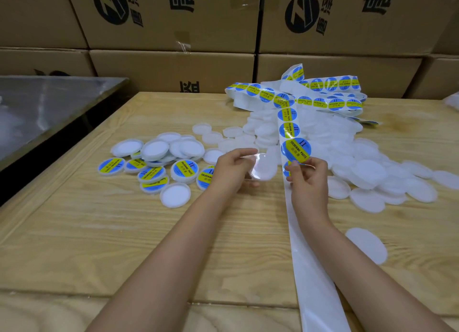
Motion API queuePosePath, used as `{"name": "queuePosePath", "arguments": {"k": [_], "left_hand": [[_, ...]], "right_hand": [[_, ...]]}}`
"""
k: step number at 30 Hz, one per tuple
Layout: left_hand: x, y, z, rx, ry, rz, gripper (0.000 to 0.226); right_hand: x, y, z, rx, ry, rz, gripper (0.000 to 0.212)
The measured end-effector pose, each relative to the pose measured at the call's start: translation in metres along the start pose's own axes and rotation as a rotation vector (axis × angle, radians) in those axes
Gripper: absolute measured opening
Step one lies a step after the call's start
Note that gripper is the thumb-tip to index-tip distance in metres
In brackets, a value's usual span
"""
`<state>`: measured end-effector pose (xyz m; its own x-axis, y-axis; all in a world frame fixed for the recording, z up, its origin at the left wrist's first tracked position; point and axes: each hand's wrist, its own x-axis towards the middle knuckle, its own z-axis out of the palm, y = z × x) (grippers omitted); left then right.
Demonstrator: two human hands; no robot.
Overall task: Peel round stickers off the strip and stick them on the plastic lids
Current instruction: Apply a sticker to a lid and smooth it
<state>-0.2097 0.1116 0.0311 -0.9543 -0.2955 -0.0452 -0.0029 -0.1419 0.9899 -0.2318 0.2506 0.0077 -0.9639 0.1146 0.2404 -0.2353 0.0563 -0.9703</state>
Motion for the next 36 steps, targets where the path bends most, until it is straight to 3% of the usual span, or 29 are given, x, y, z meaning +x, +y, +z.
{"name": "queuePosePath", "arguments": {"k": [8,15,19,22,29,36], "left_hand": [[-0.006,-0.005,0.002,-0.115,-0.032,-0.041,0.010],[-0.005,-0.002,-0.002,-0.151,-0.223,-0.142,0.020],[-0.004,0.001,-0.005,-0.268,-0.205,-0.172,0.020],[-0.003,0.002,-0.005,-0.289,-0.194,-0.175,0.020],[-0.003,0.004,-0.005,-0.276,-0.243,-0.164,0.023],[-0.003,0.002,-0.004,-0.248,-0.276,-0.168,0.022]], "right_hand": [[-0.002,0.001,0.002,-0.025,-0.125,-0.058,0.037],[-0.001,0.000,0.000,0.008,-0.111,-0.014,0.034],[0.002,-0.004,-0.002,0.216,-0.064,0.051,0.009],[0.005,-0.004,-0.005,0.282,-0.065,0.131,0.022],[0.004,0.002,0.003,0.122,-0.196,0.086,0.026],[0.008,0.007,0.000,0.040,-0.164,0.057,0.027]]}}
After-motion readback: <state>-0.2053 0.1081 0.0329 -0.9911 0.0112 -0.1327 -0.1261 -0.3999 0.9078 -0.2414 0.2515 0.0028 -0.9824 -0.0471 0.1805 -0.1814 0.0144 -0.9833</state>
